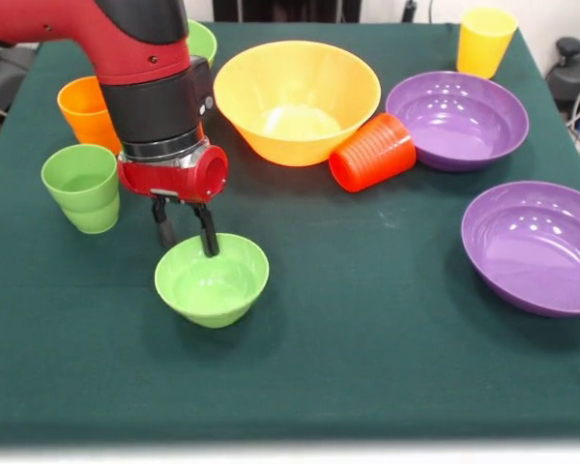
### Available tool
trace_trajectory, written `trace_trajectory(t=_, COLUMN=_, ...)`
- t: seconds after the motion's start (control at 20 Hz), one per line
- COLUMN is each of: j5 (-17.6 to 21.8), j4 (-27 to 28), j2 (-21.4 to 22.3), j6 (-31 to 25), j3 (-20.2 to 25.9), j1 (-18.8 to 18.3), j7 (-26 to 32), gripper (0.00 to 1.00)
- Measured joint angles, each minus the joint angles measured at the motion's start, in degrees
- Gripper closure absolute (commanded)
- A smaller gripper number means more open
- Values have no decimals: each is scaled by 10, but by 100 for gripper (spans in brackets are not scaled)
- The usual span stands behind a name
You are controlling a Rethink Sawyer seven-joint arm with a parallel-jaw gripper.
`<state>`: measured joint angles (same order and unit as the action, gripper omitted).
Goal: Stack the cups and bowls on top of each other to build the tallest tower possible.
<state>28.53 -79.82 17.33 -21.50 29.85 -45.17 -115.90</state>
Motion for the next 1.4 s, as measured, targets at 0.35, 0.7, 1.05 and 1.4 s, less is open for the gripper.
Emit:
trace_trajectory(t=0.35, j5=35, j4=6, j2=4, j6=0, j3=-12, j1=5, j7=0, gripper=0)
trace_trajectory(t=0.7, j5=40, j4=10, j2=4, j6=0, j3=-13, j1=5, j7=0, gripper=0)
trace_trajectory(t=1.05, j5=41, j4=10, j2=4, j6=0, j3=-13, j1=5, j7=0, gripper=0)
trace_trajectory(t=1.4, j5=40, j4=6, j2=4, j6=0, j3=8, j1=-12, j7=0, gripper=0)
